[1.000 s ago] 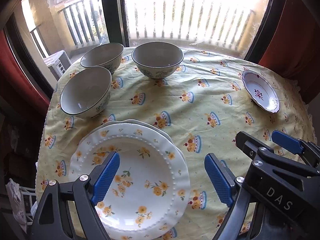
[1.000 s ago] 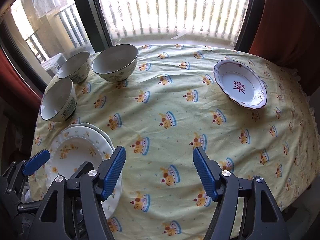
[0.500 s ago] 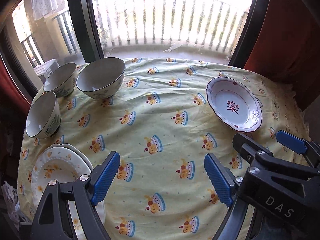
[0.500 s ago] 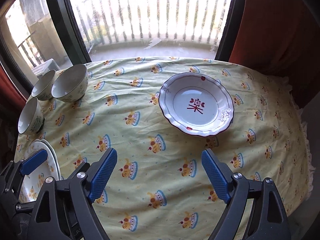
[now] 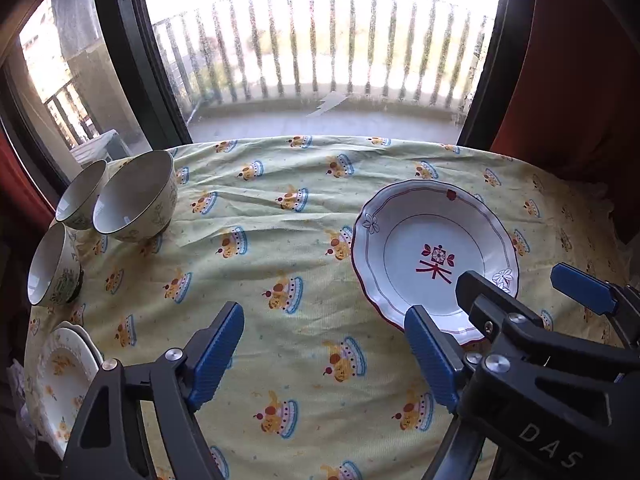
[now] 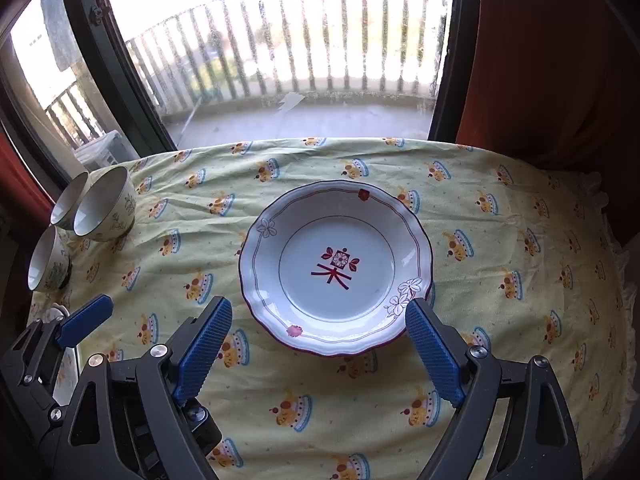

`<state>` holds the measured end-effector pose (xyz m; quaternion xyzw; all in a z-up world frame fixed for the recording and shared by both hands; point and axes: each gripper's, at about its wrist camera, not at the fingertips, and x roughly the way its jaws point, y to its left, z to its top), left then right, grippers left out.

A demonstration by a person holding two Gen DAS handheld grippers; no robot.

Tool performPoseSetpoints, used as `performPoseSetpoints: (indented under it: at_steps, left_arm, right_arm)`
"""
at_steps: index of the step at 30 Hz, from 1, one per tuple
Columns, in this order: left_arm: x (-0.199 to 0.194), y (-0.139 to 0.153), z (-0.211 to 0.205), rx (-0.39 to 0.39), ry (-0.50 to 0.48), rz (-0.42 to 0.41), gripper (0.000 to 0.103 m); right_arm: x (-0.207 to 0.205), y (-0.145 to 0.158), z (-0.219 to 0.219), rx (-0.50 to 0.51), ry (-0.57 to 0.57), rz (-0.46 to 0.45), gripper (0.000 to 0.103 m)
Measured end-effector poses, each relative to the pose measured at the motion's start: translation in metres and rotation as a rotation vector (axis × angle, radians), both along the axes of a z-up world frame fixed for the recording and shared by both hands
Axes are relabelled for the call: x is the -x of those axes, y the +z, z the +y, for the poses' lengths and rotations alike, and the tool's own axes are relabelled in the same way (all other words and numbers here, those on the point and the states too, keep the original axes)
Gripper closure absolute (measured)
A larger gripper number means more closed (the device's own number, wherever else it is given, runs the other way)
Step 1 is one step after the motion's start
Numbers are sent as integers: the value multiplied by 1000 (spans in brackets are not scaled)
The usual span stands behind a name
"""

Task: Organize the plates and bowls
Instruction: 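Move both grippers to the red-trimmed plate and grasp its rim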

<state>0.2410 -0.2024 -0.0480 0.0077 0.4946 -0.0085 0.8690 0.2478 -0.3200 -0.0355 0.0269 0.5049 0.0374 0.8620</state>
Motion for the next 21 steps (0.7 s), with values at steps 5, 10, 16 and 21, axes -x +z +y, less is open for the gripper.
performPoseSetpoints:
  at_steps: [5,10,16,21]
  left_arm:
    - [-26,-13,-22,-8,-2,8,25]
    - [-51,-25,-35,-16,6,12,26]
    - [-75,-44,-42,-18,23,39,28]
    - [-90,-60,-47,-9,13,64,32]
  right_arm:
    - [-26,-15,-23,8,-12,3,12]
    - [-50,-29,-43,-22,-54,-5,12]
    - [-74,-46,-53,4,-83,-4,15]
    - [-91,-64,-59,5,-93,29,25]
